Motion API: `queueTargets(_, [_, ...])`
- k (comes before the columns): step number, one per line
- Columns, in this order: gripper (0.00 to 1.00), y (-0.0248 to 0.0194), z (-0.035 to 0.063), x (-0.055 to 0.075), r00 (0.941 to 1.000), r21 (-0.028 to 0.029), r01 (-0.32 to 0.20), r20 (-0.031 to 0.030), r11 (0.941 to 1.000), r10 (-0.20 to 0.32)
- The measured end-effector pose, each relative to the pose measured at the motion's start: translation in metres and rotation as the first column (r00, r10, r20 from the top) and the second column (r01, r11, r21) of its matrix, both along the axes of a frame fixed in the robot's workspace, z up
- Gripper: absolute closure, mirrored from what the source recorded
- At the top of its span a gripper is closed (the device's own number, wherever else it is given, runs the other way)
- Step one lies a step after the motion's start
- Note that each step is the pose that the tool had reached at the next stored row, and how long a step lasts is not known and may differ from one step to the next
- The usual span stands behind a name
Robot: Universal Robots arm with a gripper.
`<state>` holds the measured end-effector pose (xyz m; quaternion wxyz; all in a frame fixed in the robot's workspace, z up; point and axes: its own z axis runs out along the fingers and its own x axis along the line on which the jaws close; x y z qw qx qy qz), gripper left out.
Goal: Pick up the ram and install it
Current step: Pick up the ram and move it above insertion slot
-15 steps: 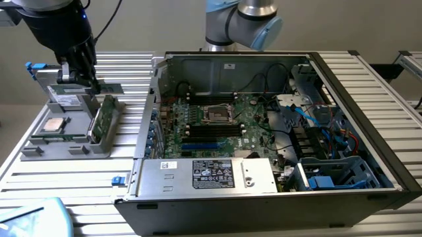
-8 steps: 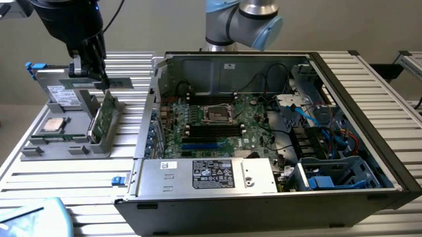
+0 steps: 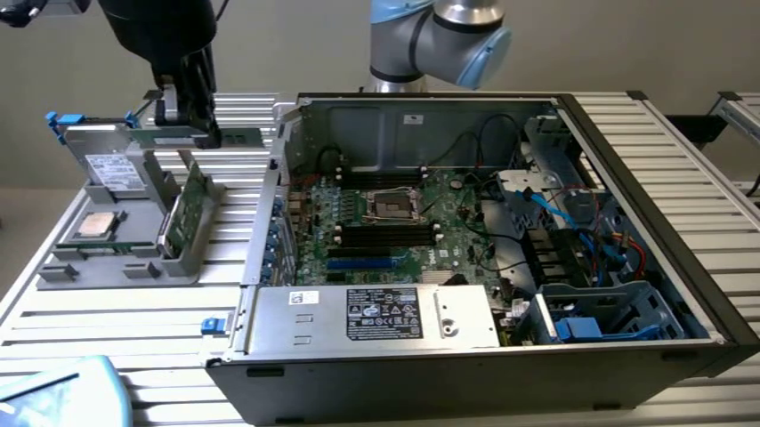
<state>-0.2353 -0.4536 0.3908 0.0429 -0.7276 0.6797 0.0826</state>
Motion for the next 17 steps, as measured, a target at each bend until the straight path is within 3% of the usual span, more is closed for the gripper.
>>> queueTargets(8, [0.86, -0.0002, 0.0055, 0.033, 1.0000, 0.0246, 0.000, -0.0010, 0.9997, 0.000])
queueTargets(17, [0.86, -0.0006, 0.0114, 0.073, 1.0000, 0.0485, 0.000, -0.0018, 0.9988, 0.000])
